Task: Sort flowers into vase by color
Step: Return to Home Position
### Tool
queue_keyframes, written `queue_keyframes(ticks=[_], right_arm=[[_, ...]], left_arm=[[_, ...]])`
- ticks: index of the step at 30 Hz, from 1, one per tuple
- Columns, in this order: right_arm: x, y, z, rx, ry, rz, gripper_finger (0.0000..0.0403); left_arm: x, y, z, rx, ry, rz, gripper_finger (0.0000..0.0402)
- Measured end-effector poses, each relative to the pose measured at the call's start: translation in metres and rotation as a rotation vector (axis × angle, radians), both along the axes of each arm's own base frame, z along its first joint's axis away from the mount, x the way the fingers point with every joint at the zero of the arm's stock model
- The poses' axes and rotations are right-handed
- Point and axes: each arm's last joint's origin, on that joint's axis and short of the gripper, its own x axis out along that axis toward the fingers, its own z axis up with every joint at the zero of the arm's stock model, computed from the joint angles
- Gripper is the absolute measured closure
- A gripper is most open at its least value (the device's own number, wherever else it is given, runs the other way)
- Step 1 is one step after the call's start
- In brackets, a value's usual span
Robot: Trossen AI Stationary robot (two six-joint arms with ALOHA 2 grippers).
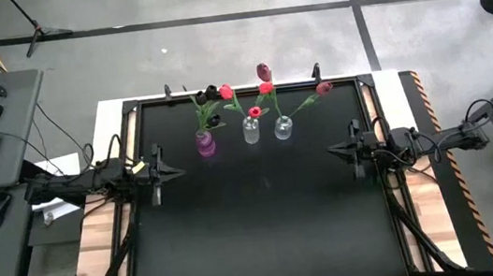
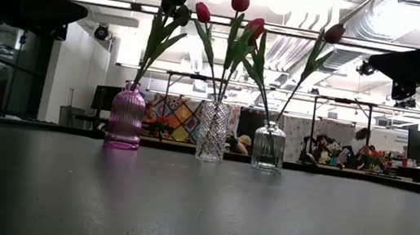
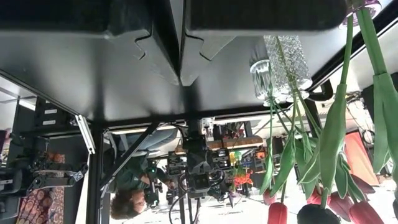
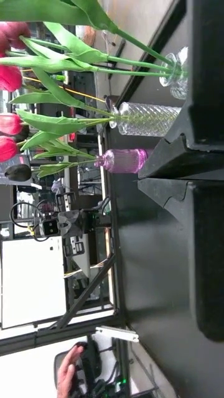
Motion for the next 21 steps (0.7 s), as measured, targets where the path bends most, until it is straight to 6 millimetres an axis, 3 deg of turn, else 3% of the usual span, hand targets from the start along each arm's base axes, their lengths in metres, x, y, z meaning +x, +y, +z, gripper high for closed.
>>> queue_keyframes(ticks=[7,21], right_arm=[[0.0,0.0,0.0,-0.148,0.018,-0.008,0.0402],[0.0,0.0,-0.0001,-0.153,0.019,-0.007,0.0402]], left_arm=[[0.0,0.0,0.0,0.0,0.0,0.0,0.0401],[0.0006,-0.0002,-0.0008,0.001,0.01,-0.001,0.0401]])
